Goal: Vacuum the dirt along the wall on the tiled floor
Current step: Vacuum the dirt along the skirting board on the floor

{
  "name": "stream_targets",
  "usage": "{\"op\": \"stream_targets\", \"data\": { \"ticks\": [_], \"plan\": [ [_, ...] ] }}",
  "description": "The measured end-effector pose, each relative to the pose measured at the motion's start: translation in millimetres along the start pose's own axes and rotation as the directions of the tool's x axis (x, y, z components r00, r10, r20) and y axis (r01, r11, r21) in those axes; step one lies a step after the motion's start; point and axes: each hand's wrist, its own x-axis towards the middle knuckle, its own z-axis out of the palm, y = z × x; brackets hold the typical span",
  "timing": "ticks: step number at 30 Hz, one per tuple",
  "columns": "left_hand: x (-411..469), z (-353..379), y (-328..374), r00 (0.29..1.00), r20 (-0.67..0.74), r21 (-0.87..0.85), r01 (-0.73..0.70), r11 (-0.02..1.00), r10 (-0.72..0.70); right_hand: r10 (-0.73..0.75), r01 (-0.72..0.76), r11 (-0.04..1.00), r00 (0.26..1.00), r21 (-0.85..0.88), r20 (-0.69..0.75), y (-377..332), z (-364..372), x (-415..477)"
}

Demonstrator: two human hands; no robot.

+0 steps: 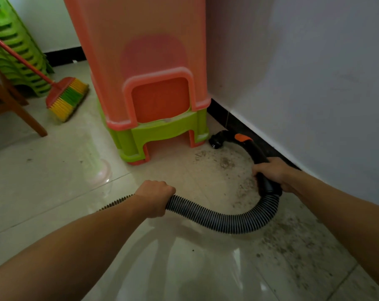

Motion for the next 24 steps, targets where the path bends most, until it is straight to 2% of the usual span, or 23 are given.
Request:
{"op": "stream_targets", "data": {
  "ticks": [3, 9, 13, 17, 21, 24],
  "plan": [
    [-7.6, 4.0, -2.5, 0.998, 0.05, 0.045, -0.034, 0.998, 0.032, -0.006, 0.011, 0.996, 0.998, -0.086, 0.061, 1.5, 16.2, -11.5],
    [-21.2, 10.1, -5.7, 0.992, 0.118, 0.061, -0.063, 0.996, 0.055, -0.065, 0.077, 0.984, 0.994, -0.162, 0.082, 9.0, 40.3, -21.0],
    [-22.9, 9.4, -4.1, 0.989, 0.125, 0.051, -0.081, 0.995, 0.074, -0.09, 0.096, 0.973, 0.995, -0.211, 0.036, 7.2, 43.5, -20.2],
    [-23.8, 13.0, 0.5, 0.982, 0.163, 0.033, -0.103, 0.994, 0.096, -0.117, 0.149, 0.955, 0.984, -0.255, 0.138, -3.8, 46.8, -26.4],
    [-26.8, 12.6, -2.7, 0.978, 0.191, 0.011, -0.083, 0.997, 0.079, -0.132, 0.151, 0.951, 0.987, -0.27, 0.089, -10.4, 44.4, -26.9],
    [-30.2, 12.1, -12.0, 0.975, 0.216, -0.019, -0.042, 0.999, 0.046, -0.062, 0.114, 0.963, 0.975, -0.244, 0.212, -14.3, 32.5, -32.7]
  ]
}}
